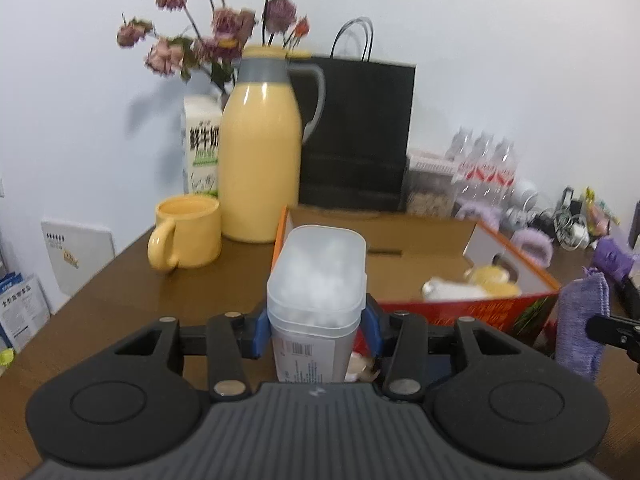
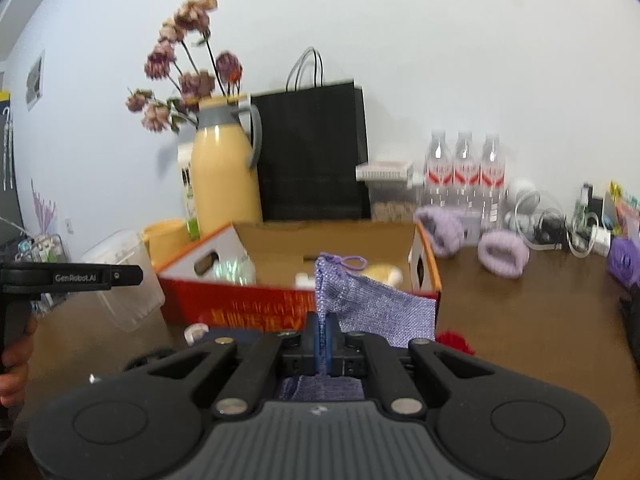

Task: Organize objects
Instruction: 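Drop the purple pouch into the box with the right gripper while the left drops the container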

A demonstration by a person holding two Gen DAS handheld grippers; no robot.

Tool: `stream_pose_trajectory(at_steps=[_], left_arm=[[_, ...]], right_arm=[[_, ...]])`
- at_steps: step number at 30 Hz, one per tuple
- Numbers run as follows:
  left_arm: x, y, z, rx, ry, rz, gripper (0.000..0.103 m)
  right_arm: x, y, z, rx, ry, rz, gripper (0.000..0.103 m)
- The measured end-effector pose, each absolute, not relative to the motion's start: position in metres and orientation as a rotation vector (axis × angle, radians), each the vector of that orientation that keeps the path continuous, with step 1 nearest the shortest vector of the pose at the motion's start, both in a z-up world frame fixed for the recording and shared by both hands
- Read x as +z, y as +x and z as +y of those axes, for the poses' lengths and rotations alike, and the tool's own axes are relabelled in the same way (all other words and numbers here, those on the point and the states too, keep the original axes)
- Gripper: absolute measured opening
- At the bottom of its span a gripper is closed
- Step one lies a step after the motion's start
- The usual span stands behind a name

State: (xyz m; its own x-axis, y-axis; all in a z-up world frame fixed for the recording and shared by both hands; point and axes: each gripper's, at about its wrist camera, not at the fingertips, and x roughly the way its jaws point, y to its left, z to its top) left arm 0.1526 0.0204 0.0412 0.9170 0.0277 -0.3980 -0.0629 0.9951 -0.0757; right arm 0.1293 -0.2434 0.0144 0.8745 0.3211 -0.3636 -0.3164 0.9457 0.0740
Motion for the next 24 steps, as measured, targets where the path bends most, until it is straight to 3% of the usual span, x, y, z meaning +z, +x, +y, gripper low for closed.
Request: stream_pose_trajectory(at_steps=[14,24], left_arm=[[0.082,0.183,0.006,0.048,-0.119,0.331,0.045],[0.078,0.25,-0.001,0.071,-0.124,0.356,0.045]], right_arm=[[0.084,0.167,-0.231,0.298,-0.004,0.196,0.002],[0.065,0.253,-0.192,0.286,-0.061,0.254,0.002]])
